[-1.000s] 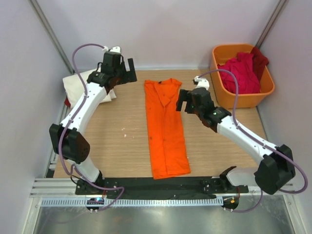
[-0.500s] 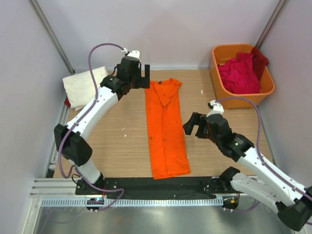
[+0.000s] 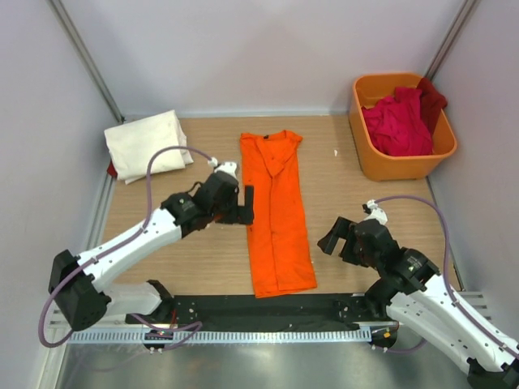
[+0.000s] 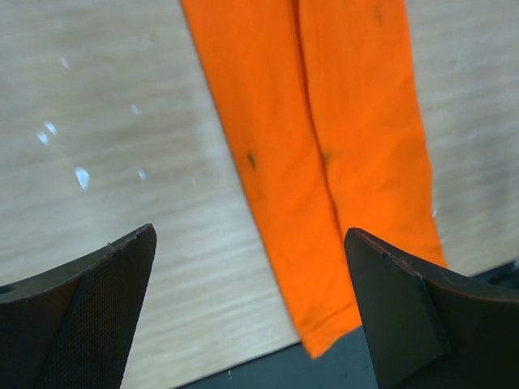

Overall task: Fold and stack the t-shirts
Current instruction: Fold the tshirt

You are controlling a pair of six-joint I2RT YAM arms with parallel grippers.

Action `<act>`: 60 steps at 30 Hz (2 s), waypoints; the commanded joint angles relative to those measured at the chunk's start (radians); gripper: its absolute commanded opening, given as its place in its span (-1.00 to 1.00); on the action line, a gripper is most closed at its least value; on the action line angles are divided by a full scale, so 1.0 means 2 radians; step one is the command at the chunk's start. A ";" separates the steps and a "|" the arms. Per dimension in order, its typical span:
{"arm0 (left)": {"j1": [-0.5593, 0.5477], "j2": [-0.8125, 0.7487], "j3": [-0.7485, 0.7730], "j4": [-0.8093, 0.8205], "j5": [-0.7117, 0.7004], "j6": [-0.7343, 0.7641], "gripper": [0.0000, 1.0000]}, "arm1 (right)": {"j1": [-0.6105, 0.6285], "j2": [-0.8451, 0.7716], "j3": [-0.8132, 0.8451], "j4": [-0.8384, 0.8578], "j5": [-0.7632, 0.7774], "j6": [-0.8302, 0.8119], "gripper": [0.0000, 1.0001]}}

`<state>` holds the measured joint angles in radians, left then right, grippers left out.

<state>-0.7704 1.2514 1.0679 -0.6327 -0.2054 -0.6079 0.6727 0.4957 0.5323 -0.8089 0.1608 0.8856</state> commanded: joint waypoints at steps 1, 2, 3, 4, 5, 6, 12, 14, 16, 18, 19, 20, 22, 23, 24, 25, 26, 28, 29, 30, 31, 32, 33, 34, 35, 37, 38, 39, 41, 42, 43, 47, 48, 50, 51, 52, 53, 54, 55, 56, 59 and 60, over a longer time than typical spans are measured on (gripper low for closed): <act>-0.040 -0.038 -0.054 0.003 -0.012 -0.063 0.99 | 0.003 0.004 0.011 -0.005 -0.010 0.000 1.00; -0.046 -0.044 -0.077 0.002 -0.012 -0.077 1.00 | 0.003 0.008 0.014 -0.001 -0.010 -0.002 1.00; -0.052 -0.053 -0.087 0.002 -0.015 -0.083 0.99 | 0.003 0.009 0.014 0.001 -0.010 -0.003 0.99; -0.064 -0.058 -0.097 0.003 -0.018 -0.089 0.99 | 0.003 0.012 0.013 0.004 -0.014 -0.006 0.99; -0.070 -0.063 -0.113 0.002 -0.020 -0.100 0.99 | 0.003 0.019 0.011 0.011 -0.017 -0.008 0.99; -0.075 -0.069 -0.120 0.003 -0.023 -0.106 0.99 | 0.003 0.022 0.011 0.015 -0.021 -0.009 0.99; -0.126 -0.077 -0.159 0.016 -0.023 -0.155 0.99 | 0.003 0.045 0.007 0.040 -0.041 -0.022 0.99; -0.148 -0.073 -0.170 0.020 -0.029 -0.168 1.00 | 0.003 0.051 0.008 0.042 -0.044 -0.025 0.99; -0.162 -0.072 -0.179 0.029 -0.025 -0.187 0.99 | 0.003 0.054 0.005 0.042 -0.047 -0.026 1.00; -0.178 -0.074 -0.189 0.042 -0.022 -0.204 0.99 | 0.003 0.052 0.000 0.050 -0.056 -0.026 0.99; -0.185 -0.076 -0.194 0.046 -0.022 -0.211 0.99 | 0.003 0.051 -0.005 0.050 -0.057 -0.026 0.99; -0.191 -0.079 -0.196 0.054 -0.022 -0.215 0.99 | 0.004 0.051 -0.006 0.050 -0.057 -0.026 1.00; -0.206 -0.081 -0.199 0.059 -0.024 -0.228 0.99 | 0.003 0.053 -0.011 0.047 -0.057 -0.026 1.00; -0.209 -0.083 -0.200 0.060 -0.028 -0.231 0.99 | 0.003 0.054 -0.012 0.046 -0.057 -0.027 0.99; -0.214 -0.084 -0.200 0.060 -0.029 -0.233 0.99 | 0.004 0.052 -0.013 0.049 -0.059 -0.027 0.99; -0.215 -0.085 -0.202 0.060 -0.030 -0.235 0.99 | 0.003 0.051 -0.016 0.054 -0.061 -0.027 1.00; -0.217 -0.087 -0.203 0.061 -0.031 -0.236 0.99 | 0.003 0.051 -0.018 0.059 -0.064 -0.027 0.99; -0.218 -0.088 -0.209 0.062 -0.032 -0.239 0.99 | 0.003 0.052 -0.019 0.068 -0.070 -0.026 0.99; -0.218 -0.090 -0.210 0.062 -0.032 -0.239 0.99 | 0.003 0.053 -0.018 0.070 -0.071 -0.027 0.99; -0.220 -0.093 -0.213 0.062 -0.032 -0.241 0.99 | 0.003 0.056 -0.018 0.072 -0.070 -0.027 1.00; -0.220 -0.096 -0.217 0.062 -0.033 -0.242 0.99 | 0.003 0.059 -0.013 0.073 -0.068 -0.030 0.99; -0.220 -0.100 -0.219 0.062 -0.034 -0.246 1.00 | 0.003 0.069 -0.009 0.072 -0.067 -0.032 1.00; -0.220 -0.108 -0.223 0.062 -0.035 -0.248 0.99 | 0.003 0.073 -0.005 0.071 -0.064 -0.033 0.99; -0.221 -0.111 -0.228 0.062 -0.035 -0.248 0.99 | 0.003 0.077 -0.003 0.076 -0.066 -0.034 0.99; -0.221 -0.115 -0.231 0.062 -0.035 -0.251 1.00 | 0.003 0.085 -0.002 0.078 -0.067 -0.034 1.00; -0.221 -0.126 -0.240 0.062 -0.034 -0.254 0.99 | 0.003 0.092 0.000 0.079 -0.065 -0.032 0.99; -0.221 -0.128 -0.243 0.063 -0.033 -0.256 0.99 | 0.003 0.093 0.000 0.079 -0.065 -0.029 1.00; -0.222 -0.131 -0.248 0.064 -0.032 -0.262 0.99 | 0.003 0.096 -0.001 0.078 -0.066 -0.027 0.99; -0.230 -0.139 -0.259 0.066 -0.032 -0.269 0.99 | 0.003 0.093 -0.004 0.075 -0.062 -0.022 0.99; -0.233 -0.142 -0.265 0.068 -0.032 -0.277 0.99 | 0.003 0.088 -0.006 0.070 -0.057 -0.019 1.00; -0.237 -0.144 -0.269 0.069 -0.033 -0.282 0.99 | 0.003 0.085 -0.007 0.058 -0.051 -0.018 1.00; -0.270 -0.152 -0.283 0.072 -0.051 -0.310 0.99 | 0.006 0.067 -0.011 0.032 -0.037 -0.017 0.99; -0.274 -0.151 -0.289 0.074 -0.052 -0.314 0.99 | 0.006 0.064 -0.016 0.030 -0.047 -0.014 0.99; -0.287 -0.145 -0.294 0.083 -0.057 -0.327 0.99 | 0.011 0.051 -0.025 0.028 -0.055 -0.006 0.99; -0.290 -0.139 -0.298 0.086 -0.058 -0.331 0.99 | 0.013 0.047 -0.038 0.035 -0.065 0.001 1.00; -0.294 -0.135 -0.300 0.096 -0.059 -0.336 0.99 | 0.014 0.041 -0.046 0.039 -0.071 0.006 1.00; -0.299 -0.122 -0.302 0.102 -0.061 -0.337 0.99 | 0.018 0.037 -0.054 0.048 -0.074 0.010 1.00; -0.300 -0.116 -0.302 0.110 -0.062 -0.338 0.99 | 0.021 0.037 -0.076 0.074 -0.101 0.020 0.98; -0.300 -0.108 -0.302 0.126 -0.062 -0.339 1.00 | 0.023 0.039 -0.087 0.088 -0.106 0.026 0.96; -0.302 -0.091 -0.301 0.136 -0.062 -0.340 0.99 | 0.031 0.049 -0.097 0.098 -0.109 0.032 0.93; -0.306 -0.065 -0.296 0.177 -0.061 -0.349 0.99 | 0.049 0.074 -0.120 0.126 -0.097 0.047 0.87; -0.307 -0.044 -0.295 0.188 -0.062 -0.353 0.98 | 0.059 0.081 -0.125 0.138 -0.094 0.049 0.83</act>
<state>-1.3735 1.0962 0.4717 -0.3744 -0.2901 -1.2701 0.7521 0.6235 0.3023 -0.6399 -0.0143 0.9337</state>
